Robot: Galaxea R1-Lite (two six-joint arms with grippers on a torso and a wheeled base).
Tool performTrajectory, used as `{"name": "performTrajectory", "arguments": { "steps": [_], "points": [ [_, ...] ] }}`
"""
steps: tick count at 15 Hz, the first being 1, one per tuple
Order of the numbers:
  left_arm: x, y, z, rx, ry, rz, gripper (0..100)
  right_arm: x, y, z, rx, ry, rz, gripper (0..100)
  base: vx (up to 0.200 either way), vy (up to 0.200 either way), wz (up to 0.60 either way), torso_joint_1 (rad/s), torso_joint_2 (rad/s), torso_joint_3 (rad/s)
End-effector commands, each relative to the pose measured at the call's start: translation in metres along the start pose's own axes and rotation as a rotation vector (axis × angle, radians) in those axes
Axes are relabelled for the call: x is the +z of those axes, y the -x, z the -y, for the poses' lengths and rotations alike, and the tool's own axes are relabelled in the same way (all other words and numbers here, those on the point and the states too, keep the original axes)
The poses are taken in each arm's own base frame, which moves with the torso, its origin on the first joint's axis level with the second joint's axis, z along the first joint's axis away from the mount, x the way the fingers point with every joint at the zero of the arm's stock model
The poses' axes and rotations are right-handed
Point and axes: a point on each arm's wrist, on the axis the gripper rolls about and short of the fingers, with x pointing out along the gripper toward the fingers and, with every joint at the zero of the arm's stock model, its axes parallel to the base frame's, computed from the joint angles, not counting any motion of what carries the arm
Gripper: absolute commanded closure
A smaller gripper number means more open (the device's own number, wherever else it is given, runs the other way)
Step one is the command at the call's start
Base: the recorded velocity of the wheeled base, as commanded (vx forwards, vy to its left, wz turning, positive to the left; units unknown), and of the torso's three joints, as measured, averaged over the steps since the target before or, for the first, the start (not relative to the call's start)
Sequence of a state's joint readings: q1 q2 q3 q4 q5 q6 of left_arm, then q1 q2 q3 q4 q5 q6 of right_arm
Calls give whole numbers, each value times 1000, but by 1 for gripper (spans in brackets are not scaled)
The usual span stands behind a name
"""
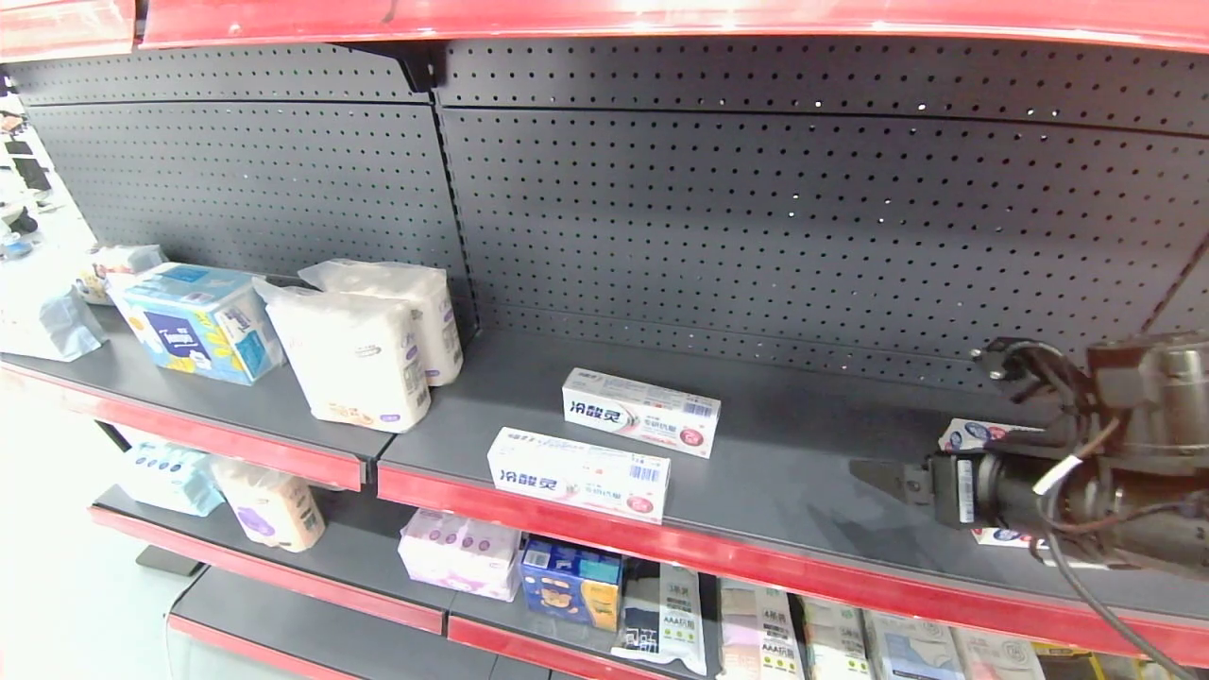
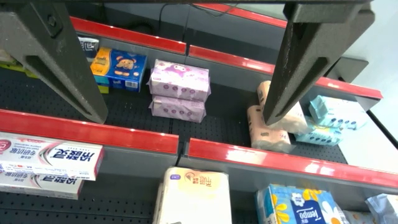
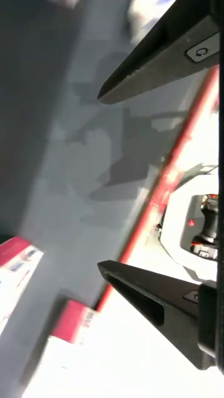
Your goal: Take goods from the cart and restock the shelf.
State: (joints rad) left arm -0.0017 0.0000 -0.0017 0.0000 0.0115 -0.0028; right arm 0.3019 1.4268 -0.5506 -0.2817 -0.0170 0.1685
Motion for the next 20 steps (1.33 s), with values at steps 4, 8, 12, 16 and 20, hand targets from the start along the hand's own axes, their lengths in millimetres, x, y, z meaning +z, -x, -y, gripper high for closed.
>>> {"name": "performTrajectory", "arguments": {
  "steps": [4,8,12,16,20],
  "points": [
    [0,0,0,1,0,-2,0,-31,106,32,-171,116,185,0,0,0,0,0,0,0],
    [0,0,0,1,0,0,0,-59,126,41,-330,166,230,0,0,0,0,0,0,0],
    [0,0,0,1,0,0,0,-71,133,41,-365,188,247,0,0,0,0,0,0,0],
    [0,0,0,1,0,0,0,-72,132,42,-376,184,242,0,0,0,-300,-1,1,0],
    [0,0,0,1,0,0,0,-73,132,42,-373,185,237,0,0,0,-600,7,2,-5]
  ]
}}
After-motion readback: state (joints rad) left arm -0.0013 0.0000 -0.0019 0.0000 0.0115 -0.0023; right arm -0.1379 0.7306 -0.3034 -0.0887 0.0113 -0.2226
